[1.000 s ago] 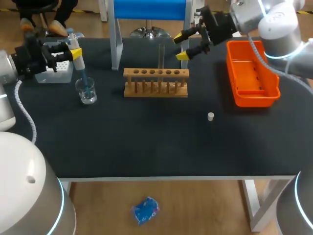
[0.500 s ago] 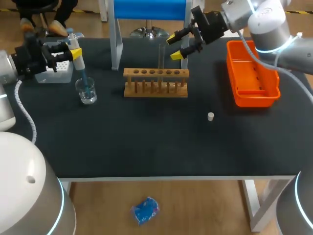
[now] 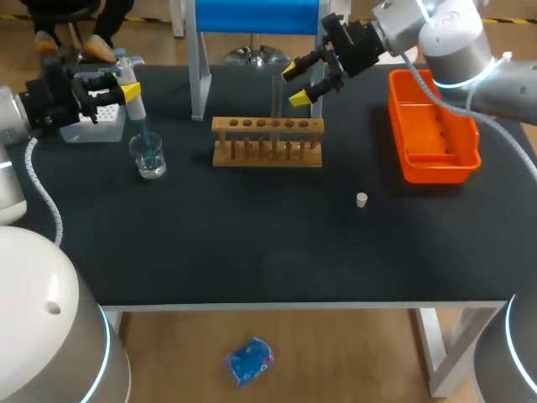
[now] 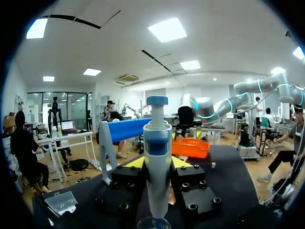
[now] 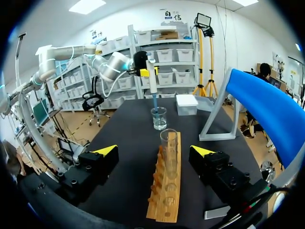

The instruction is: Invert the test tube, pick up the pipette, mount the tip to pipette, aspirate from beaker and dispense into the tube, eject the tip, return the pipette, and cap with the stopper.

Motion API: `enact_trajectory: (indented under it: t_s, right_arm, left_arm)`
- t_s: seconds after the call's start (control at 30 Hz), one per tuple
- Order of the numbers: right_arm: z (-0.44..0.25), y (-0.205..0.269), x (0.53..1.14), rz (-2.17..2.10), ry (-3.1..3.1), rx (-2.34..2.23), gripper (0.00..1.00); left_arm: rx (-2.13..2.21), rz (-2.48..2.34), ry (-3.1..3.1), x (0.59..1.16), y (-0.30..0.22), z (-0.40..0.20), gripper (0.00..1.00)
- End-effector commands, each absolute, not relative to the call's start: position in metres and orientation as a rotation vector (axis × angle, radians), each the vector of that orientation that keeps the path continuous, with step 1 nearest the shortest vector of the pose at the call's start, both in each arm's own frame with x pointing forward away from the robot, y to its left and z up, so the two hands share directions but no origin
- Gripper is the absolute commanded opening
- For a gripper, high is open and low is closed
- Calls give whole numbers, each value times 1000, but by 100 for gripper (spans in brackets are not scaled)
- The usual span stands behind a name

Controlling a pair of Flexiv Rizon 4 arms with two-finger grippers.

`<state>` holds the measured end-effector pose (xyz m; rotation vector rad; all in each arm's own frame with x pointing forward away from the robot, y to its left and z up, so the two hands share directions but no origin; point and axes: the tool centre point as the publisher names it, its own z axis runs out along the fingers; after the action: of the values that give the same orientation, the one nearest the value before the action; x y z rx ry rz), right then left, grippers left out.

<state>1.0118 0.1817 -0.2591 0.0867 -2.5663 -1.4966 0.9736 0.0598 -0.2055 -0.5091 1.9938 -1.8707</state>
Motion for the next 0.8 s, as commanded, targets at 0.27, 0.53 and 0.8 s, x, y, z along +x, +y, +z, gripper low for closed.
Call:
enact_trajectory:
  t_s: [0.27,0.53,0.8]
  right_arm:
    - [-256,178,1012,-1511,-2585,86,100]
    - [-256,178,1012,-1511,-2585,86,100]
    - [-256,178,1012,-1511,-2585,86,100]
  left_arm:
    - [-506,-1873,1994,974,60,-206,0]
    - [-506,-1873,1994,974,60,-206,0]
    - [-506,-1873,1994,974,60,-206,0]
